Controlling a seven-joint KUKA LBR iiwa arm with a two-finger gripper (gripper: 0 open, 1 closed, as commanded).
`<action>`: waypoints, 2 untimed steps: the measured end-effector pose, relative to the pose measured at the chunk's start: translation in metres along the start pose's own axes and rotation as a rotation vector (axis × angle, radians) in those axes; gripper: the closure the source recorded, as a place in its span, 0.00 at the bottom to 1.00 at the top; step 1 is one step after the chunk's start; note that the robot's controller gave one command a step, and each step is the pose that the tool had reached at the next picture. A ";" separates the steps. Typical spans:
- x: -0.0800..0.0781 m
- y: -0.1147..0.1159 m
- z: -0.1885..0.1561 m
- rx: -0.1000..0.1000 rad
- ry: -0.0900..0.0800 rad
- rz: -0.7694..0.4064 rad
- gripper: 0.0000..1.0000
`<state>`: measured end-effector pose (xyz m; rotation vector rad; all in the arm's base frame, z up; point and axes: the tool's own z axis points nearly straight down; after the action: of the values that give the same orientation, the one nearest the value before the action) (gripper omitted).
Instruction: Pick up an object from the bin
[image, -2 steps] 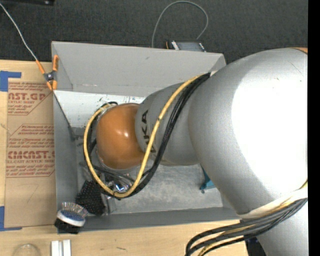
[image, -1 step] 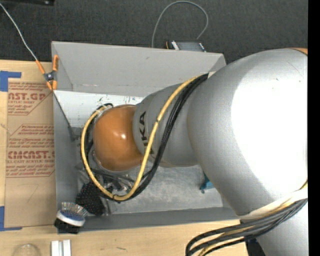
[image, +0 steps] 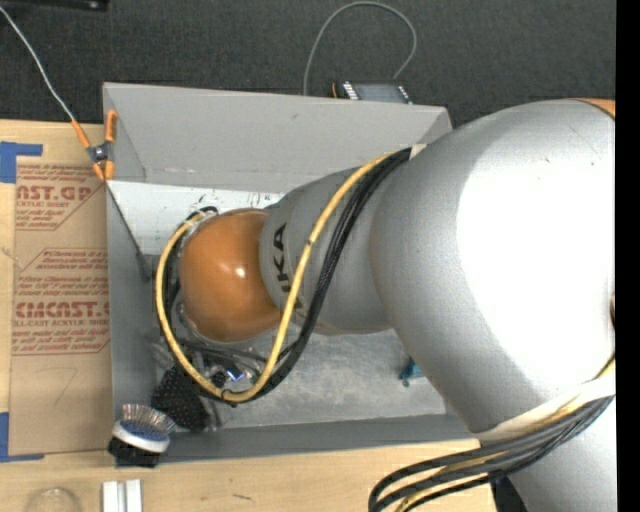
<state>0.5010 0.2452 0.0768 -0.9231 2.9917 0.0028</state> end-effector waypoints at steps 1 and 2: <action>-0.003 -0.001 0.000 0.000 0.007 0.001 0.00; 0.013 0.009 0.002 0.002 -0.009 -0.113 0.00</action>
Offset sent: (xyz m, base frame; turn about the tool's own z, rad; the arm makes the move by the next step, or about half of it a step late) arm 0.0042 0.0019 0.0000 -0.0003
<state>0.4852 0.2448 0.0745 -1.0873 2.9266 0.0035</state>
